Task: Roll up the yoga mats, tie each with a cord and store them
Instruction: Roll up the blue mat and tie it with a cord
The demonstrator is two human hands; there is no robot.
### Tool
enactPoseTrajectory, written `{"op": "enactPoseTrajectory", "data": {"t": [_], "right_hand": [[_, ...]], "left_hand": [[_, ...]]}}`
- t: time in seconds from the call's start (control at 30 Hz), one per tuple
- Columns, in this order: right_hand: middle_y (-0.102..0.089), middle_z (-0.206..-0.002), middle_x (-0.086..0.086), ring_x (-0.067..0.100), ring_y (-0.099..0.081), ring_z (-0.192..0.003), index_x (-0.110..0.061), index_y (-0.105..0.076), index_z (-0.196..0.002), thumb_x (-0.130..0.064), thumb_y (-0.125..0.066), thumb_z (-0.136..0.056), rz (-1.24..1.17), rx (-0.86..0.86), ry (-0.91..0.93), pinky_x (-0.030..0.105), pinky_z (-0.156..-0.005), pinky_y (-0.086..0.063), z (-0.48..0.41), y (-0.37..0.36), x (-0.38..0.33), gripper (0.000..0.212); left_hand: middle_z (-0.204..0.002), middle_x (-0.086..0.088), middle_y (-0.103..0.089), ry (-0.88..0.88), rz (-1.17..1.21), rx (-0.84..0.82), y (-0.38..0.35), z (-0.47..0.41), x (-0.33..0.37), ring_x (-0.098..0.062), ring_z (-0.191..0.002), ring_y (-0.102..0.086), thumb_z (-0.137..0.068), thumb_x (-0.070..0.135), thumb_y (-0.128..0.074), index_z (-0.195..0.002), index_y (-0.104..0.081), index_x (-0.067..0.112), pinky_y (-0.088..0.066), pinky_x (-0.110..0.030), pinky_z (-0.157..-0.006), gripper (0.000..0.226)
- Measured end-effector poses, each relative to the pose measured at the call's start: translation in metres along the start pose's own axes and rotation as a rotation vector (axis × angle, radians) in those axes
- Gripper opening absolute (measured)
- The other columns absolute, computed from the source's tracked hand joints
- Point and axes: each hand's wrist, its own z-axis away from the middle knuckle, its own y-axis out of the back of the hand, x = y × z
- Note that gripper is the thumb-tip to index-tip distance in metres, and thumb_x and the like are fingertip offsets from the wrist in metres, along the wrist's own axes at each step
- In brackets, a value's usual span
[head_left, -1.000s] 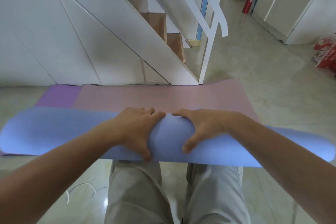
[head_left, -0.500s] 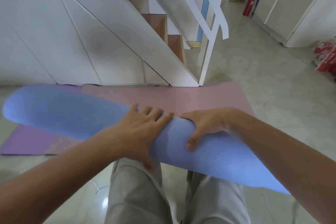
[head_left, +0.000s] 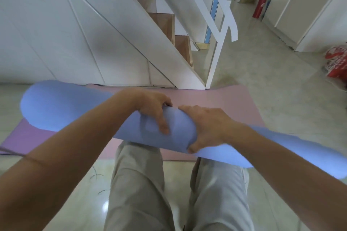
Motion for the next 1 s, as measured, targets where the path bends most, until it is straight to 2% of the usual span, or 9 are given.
{"op": "enactPoseTrajectory", "data": {"t": [0.17, 0.3, 0.4, 0.5, 0.6, 0.7, 0.83, 0.93, 1.0], "right_hand": [[-0.062, -0.118, -0.02, 0.004, -0.06, -0.109, -0.041, -0.05, -0.127, -0.046, -0.089, -0.042, -0.566, -0.26, 0.031, 0.039, -0.099, -0.049, -0.014, 0.014, 0.028, 0.094], [-0.063, -0.12, -0.016, 0.011, -0.063, -0.11, -0.041, -0.051, -0.128, -0.048, -0.09, -0.044, -0.63, -0.356, 0.016, 0.044, -0.1, -0.05, -0.019, 0.011, 0.026, 0.093], [-0.049, -0.134, -0.019, 0.011, -0.053, -0.118, -0.047, -0.03, -0.142, -0.064, -0.087, -0.043, -0.384, -0.232, -0.002, 0.041, -0.103, -0.045, -0.016, 0.018, 0.006, 0.116], [-0.036, -0.142, -0.002, 0.026, -0.047, -0.118, -0.031, 0.002, -0.153, -0.073, -0.081, -0.045, 0.146, -0.037, 0.016, 0.042, -0.095, -0.044, -0.009, -0.001, -0.018, 0.142], [-0.038, -0.138, 0.004, 0.03, -0.047, -0.115, -0.027, 0.001, -0.153, -0.07, -0.077, -0.053, 0.256, 0.055, 0.02, 0.041, -0.091, -0.043, -0.016, -0.015, -0.015, 0.133], [-0.046, -0.133, -0.007, 0.022, -0.051, -0.116, -0.039, -0.016, -0.147, -0.066, -0.08, -0.05, 0.054, 0.016, -0.012, 0.038, -0.09, -0.044, -0.027, 0.003, 0.003, 0.119], [-0.052, -0.122, -0.02, 0.013, -0.054, -0.109, -0.049, -0.028, -0.136, -0.06, -0.082, -0.044, -0.137, 0.069, -0.042, 0.035, -0.091, -0.045, -0.044, 0.027, 0.017, 0.107], [-0.055, -0.12, -0.017, 0.014, -0.057, -0.108, -0.049, -0.03, -0.135, -0.065, -0.078, -0.04, -0.198, 0.199, -0.071, 0.037, -0.089, -0.047, -0.062, 0.053, 0.021, 0.108], [-0.056, -0.119, -0.017, 0.014, -0.058, -0.107, -0.048, -0.031, -0.136, -0.063, -0.079, -0.04, -0.265, 0.295, -0.077, 0.037, -0.089, -0.048, -0.072, 0.072, 0.018, 0.108]], "left_hand": [[-0.155, -0.001, -0.022, -0.139, -0.715, 0.344, -0.044, 0.038, 0.006, -0.026, -0.138, -0.031, -0.053, 0.07, -0.08, -0.154, 0.008, 0.029, -0.022, -0.053, -0.114, 0.14], [-0.145, -0.005, -0.036, -0.248, -0.751, 0.48, -0.07, 0.035, -0.01, -0.03, -0.124, -0.045, -0.051, 0.072, -0.069, -0.152, 0.004, 0.026, -0.037, -0.051, -0.102, 0.133], [-0.134, 0.003, -0.047, -0.231, -0.615, 0.422, -0.053, 0.024, -0.018, -0.023, -0.113, -0.053, -0.046, 0.071, -0.07, -0.15, -0.013, 0.031, -0.045, -0.042, -0.094, 0.125], [-0.14, 0.009, -0.049, -0.147, -0.337, 0.239, -0.023, 0.01, -0.014, -0.019, -0.12, -0.053, -0.045, 0.056, -0.089, -0.15, -0.021, 0.034, -0.044, -0.036, -0.099, 0.128], [-0.138, 0.011, -0.05, -0.138, -0.248, 0.226, -0.017, 0.003, -0.016, -0.018, -0.122, -0.052, -0.045, 0.054, -0.09, -0.149, -0.029, 0.034, -0.043, -0.037, -0.101, 0.122], [-0.143, 0.006, -0.048, -0.158, -0.334, 0.49, -0.035, 0.009, -0.035, -0.021, -0.127, -0.047, -0.052, 0.077, -0.063, -0.148, -0.037, 0.029, -0.034, -0.039, -0.109, 0.11], [-0.151, -0.013, -0.041, 0.02, -0.246, 1.094, -0.061, 0.007, -0.062, -0.035, -0.142, -0.034, -0.062, 0.092, -0.043, -0.142, -0.047, 0.019, -0.015, -0.052, -0.115, 0.109], [-0.163, -0.014, -0.005, 0.279, 0.281, 1.293, -0.052, -0.001, -0.046, -0.029, -0.152, -0.002, -0.061, 0.086, -0.063, -0.153, -0.02, 0.017, -0.007, -0.049, -0.118, 0.122], [-0.162, -0.005, -0.007, 0.207, 0.818, 1.309, -0.034, -0.003, -0.031, -0.025, -0.151, -0.011, -0.058, 0.074, -0.078, -0.155, -0.013, 0.023, -0.022, -0.045, -0.12, 0.127]]}}
